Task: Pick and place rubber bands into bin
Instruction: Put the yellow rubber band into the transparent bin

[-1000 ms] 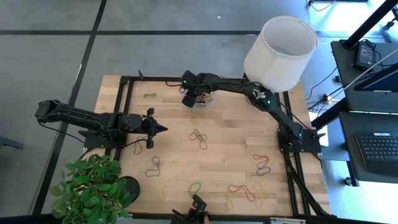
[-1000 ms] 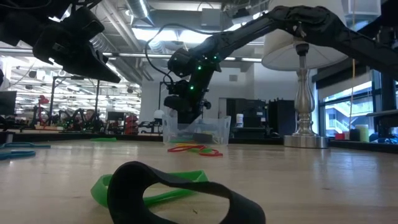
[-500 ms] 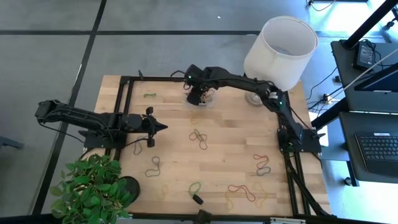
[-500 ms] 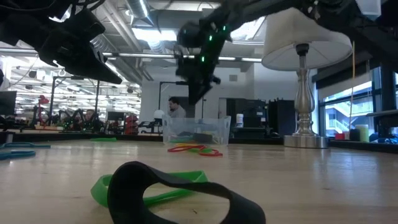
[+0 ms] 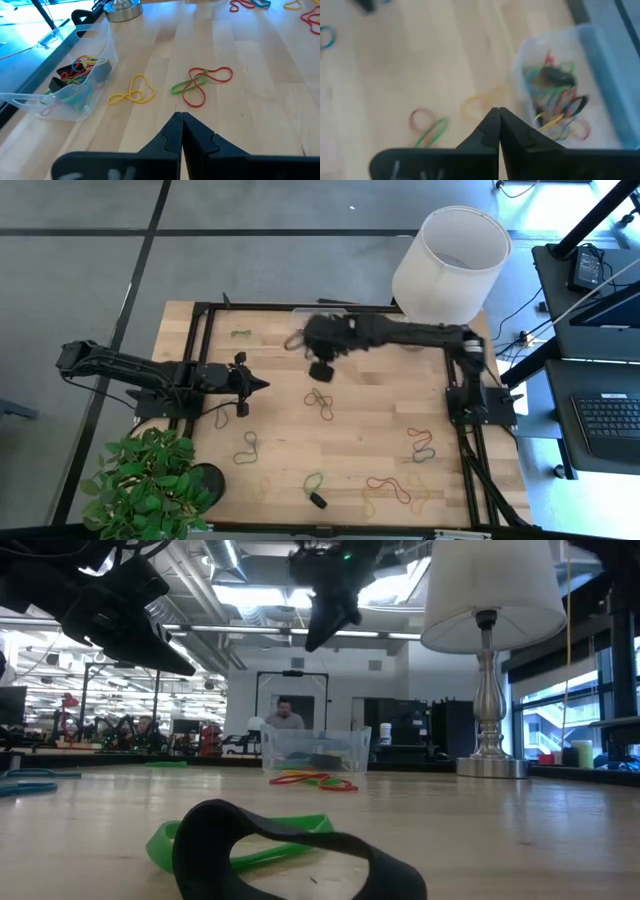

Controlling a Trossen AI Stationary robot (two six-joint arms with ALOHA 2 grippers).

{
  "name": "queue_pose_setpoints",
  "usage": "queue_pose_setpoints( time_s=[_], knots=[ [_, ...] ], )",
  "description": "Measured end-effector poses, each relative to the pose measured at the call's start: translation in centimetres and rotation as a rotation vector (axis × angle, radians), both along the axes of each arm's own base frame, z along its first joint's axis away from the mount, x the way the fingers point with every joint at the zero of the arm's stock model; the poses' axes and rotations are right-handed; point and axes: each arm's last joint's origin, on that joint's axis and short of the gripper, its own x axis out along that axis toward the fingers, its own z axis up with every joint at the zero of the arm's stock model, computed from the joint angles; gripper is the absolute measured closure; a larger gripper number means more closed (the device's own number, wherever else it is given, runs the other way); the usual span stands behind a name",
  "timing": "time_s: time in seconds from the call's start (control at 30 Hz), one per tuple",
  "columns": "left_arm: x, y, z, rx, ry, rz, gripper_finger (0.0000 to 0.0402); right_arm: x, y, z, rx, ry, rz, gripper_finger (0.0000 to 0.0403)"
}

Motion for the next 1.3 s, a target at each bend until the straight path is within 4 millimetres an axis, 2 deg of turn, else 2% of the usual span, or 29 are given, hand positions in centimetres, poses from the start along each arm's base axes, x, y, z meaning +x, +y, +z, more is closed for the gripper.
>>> queue_pose_setpoints(
  time_s=[0.13, 0.33, 0.5, 0.63, 0.83, 1.0, 1.3],
  knots=[
    [0.0, 0.0, 0.0, -0.03, -0.005, 0.014, 0.0399, -3.4, 3.5, -1.9, 0.039, -0.083, -0.005, 0.0399],
    [0.0, 0.0, 0.0, -0.043, -0.007, 0.021, 0.0401, -10.8, 8.3, -5.2, 0.127, -0.269, -0.021, 0.039],
    [0.1, 0.0, -0.1, -0.06, -0.007, 0.03, 0.0399, -16.5, 10.6, -8.6, 0.159, -0.385, -0.082, 0.0398],
    [0.7, -0.1, 0.6, -0.076, 0.011, 0.04, 0.0401, -19.8, 11.7, -11.8, 0.157, -0.444, -0.079, 0.0399],
    [2.2, -0.2, 1.7, -0.049, 0.073, 0.03, 0.0399, -22.2, 11.9, -15.2, 0.079, -0.519, 0.012, 0.0392],
    [4.0, -0.3, 2.8, -0.047, 0.133, 0.033, 0.04, -23.3, 11.5, -16.6, 0.088, -0.581, 0.017, 0.0392],
    [8.1, -1.9, 4.7, -0.008, 0.373, -0.036, 0.0401, -23.2, 11.6, -16.4, 0.079, -0.596, 0.03, 0.0391]
  ],
)
